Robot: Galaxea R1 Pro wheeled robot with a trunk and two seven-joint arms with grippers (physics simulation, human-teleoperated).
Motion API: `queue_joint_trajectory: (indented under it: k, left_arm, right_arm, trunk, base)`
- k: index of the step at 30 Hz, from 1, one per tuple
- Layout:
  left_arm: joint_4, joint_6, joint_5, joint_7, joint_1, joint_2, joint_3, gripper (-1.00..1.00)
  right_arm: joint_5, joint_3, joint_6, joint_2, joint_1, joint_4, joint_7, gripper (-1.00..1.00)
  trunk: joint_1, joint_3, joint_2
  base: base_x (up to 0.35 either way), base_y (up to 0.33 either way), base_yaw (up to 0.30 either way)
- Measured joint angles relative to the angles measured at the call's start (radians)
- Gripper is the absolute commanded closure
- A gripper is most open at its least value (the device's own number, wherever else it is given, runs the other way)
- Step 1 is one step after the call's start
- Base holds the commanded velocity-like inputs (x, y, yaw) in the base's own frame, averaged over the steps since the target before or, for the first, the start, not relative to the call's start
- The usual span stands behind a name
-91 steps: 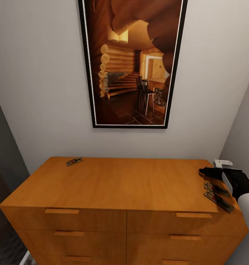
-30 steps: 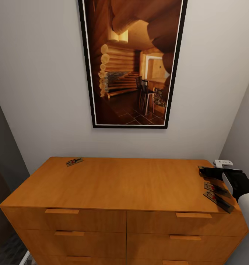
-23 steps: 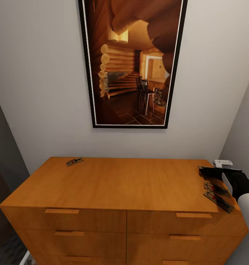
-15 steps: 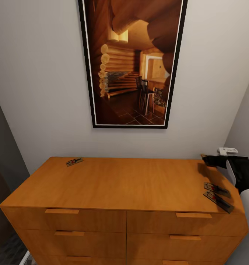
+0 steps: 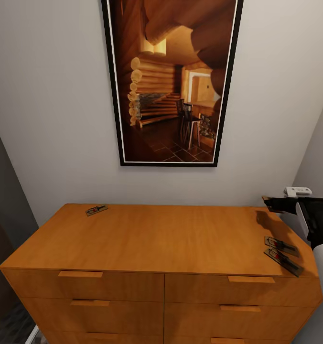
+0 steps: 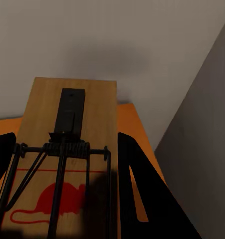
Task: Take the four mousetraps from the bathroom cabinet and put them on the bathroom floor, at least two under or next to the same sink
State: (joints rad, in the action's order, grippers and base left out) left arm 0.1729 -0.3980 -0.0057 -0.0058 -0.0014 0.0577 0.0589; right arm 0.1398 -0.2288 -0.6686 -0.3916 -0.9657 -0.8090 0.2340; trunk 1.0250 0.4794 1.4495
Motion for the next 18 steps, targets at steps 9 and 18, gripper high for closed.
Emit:
queue_joint_trajectory:
  k: [9, 18]
  left_arm:
    - [0.0, 0.0, 0.001, 0.0, 0.0, 0.0, 0.0, -1.0]
    - [0.0, 0.0, 0.001, 0.0, 0.0, 0.0, 0.0, -1.0]
  right_arm:
    - [0.0, 0.001, -0.016, 0.0, 0.0, -0.011, 0.0, 1.0]
    - [0.0, 0.003, -0.017, 0.001, 0.0, -0.011, 0.0, 1.0]
  trunk:
    - [0.0, 0.0, 0.0]
    - [0.0, 0.0, 0.0]
  base:
    - [0.0, 0.0, 0.0]
    - [-0.111, 0.102, 0.0]
